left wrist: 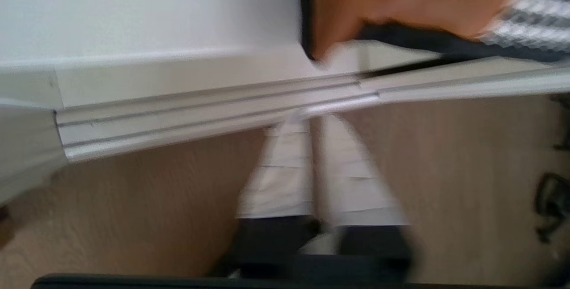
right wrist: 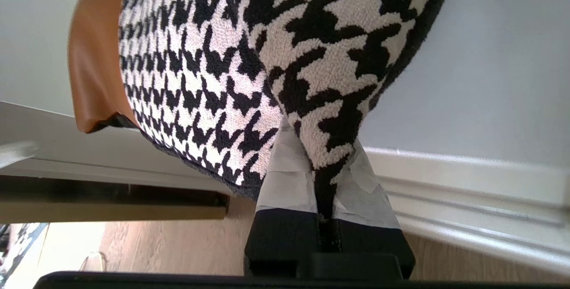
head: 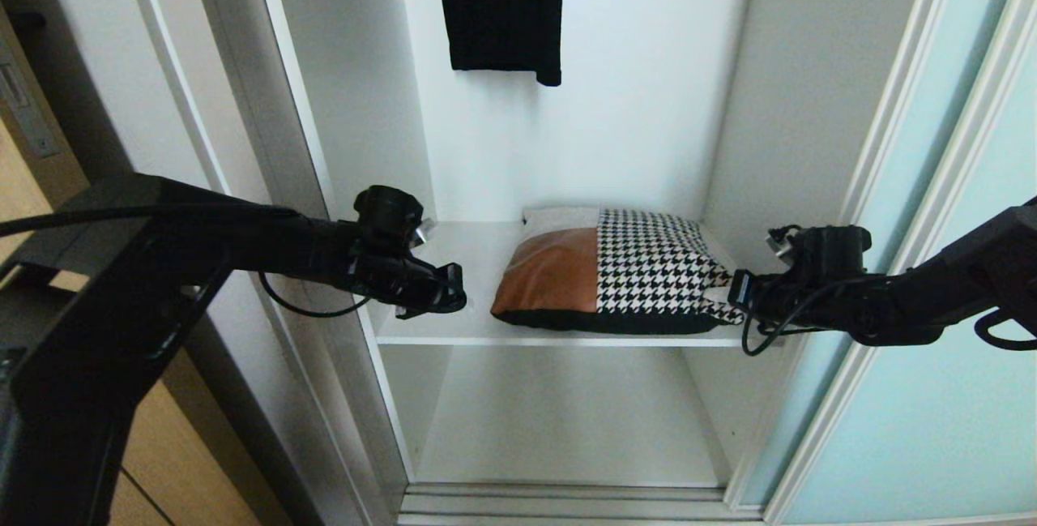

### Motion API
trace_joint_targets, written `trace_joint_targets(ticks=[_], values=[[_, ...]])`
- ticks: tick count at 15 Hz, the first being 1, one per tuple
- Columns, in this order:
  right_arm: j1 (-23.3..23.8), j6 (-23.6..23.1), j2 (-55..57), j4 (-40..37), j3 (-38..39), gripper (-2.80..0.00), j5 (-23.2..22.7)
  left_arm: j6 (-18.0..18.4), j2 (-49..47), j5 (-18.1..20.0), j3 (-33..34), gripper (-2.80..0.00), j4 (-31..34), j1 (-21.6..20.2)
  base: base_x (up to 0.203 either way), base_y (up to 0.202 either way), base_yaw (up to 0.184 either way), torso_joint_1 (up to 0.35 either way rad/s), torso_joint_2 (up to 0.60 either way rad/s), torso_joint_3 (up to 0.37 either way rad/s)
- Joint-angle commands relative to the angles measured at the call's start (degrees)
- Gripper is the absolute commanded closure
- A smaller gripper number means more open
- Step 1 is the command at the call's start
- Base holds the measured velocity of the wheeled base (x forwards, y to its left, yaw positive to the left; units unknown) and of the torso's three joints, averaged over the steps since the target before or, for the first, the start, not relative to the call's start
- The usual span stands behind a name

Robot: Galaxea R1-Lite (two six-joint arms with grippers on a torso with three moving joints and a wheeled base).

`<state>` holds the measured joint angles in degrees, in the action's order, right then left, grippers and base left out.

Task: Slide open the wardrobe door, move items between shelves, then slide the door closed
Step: Place the pillow on the lower shelf

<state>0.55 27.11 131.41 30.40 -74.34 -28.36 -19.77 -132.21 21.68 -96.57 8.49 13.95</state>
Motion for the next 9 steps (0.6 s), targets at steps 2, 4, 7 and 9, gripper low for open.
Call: trace_joint_targets(ticks=[2,4,7,9], values=[[0.22,0.56,1.24,1.92,0.45,0.0,-0.21,-0.3,-7.85,-0.09,-7.95,-2.8,0.77,1.18,0.0,0.0,0.0,0.0,0.0,0.0],[0.45,0.21,1.79,2.83,1.35,0.0,-0.25,-0.27,-11.02,2.46,-12.62,-2.8,1.17,1.69,0.0,0.0,0.0,0.0,0.0,0.0],[1.03,0.24,2.18,6.7,2.88,0.0,-1.71,0.18,-13.31,7.05,-14.35,-2.8,-2.04,2.61,0.0,0.0,0.0,0.0,0.0,0.0],[1.12,0.31,1.95,8.8,4.94,0.0,-2.29,0.25,-15.79,6.78,-14.34,-2.8,-7.81,2.74,0.0,0.0,0.0,0.0,0.0,0.0]])
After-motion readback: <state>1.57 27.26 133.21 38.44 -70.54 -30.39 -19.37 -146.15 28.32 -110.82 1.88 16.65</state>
